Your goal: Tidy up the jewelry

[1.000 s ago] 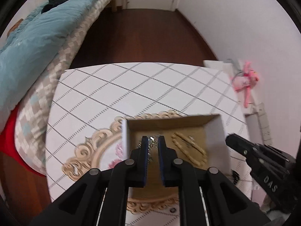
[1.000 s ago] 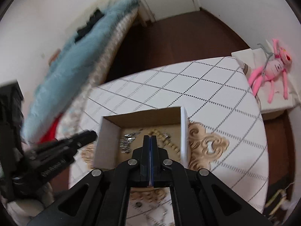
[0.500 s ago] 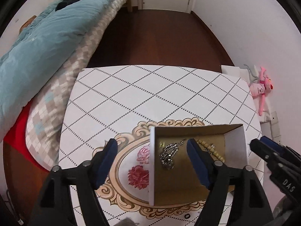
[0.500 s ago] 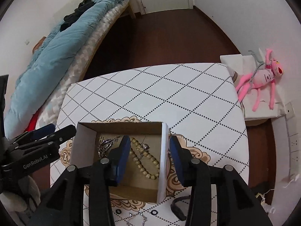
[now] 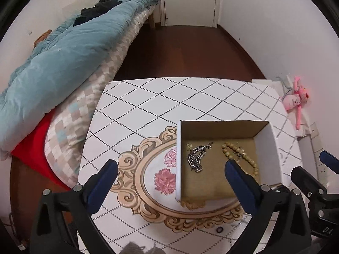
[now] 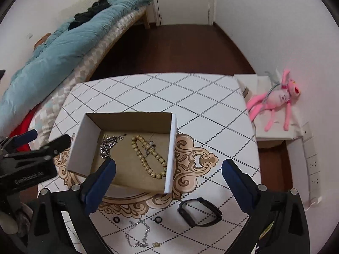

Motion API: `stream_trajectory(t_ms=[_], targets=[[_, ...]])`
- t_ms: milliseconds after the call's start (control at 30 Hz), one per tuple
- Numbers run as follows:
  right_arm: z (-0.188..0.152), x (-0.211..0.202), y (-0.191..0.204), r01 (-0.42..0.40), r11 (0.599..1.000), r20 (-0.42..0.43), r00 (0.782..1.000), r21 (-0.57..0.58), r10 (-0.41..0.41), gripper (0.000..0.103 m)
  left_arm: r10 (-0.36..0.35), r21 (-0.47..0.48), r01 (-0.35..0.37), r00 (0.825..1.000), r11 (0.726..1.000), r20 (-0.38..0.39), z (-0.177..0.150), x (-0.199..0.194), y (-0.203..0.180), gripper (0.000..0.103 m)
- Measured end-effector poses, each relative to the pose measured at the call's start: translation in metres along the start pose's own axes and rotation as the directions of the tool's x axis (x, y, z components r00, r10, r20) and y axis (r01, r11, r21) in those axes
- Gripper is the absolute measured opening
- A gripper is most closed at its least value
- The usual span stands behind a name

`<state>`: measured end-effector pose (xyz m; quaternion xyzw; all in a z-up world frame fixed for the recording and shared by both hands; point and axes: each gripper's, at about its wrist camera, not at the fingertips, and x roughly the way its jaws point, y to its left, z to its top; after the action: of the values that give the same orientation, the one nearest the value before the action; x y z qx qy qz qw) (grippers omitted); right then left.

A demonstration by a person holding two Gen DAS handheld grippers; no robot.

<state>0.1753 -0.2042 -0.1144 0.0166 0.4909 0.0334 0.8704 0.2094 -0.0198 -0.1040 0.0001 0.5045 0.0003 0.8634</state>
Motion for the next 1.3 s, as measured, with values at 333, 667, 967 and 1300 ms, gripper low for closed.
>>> stream_trajectory(t_ms=[333,667,967,1300], targets=[[-0.084,-0.015,-0.006,-0.029,0.999,-0.053,0.998,0.045,0.031,0.103,0.032,0.003,-0.032,0.999,0.999,-0.006,-0.070,-0.016,-0.002,0.103],[-0.160,0.034,-0.007,-0.094,0.990,-0.136,0.985,0.105,0.108,0.066,0.074,0.038,-0.068,0.980,0.997,-0.184,-0.136,0.038,-0.006,0.103],[-0.165,0.040,0.012,-0.025,1.000,-0.103,0.994,-0.003,0.025,0.011,0.081,0.064,-0.070,0.979,0.995,-0.188,-0.138,0.044,-0.012,0.103],[-0.155,0.019,-0.018,-0.072,0.987,-0.017,0.997,0.144,0.075,0.011,-0.024,0.060,0.036,0.982,0.998,-0.188,-0.133,0.048,-0.036,0.102]])
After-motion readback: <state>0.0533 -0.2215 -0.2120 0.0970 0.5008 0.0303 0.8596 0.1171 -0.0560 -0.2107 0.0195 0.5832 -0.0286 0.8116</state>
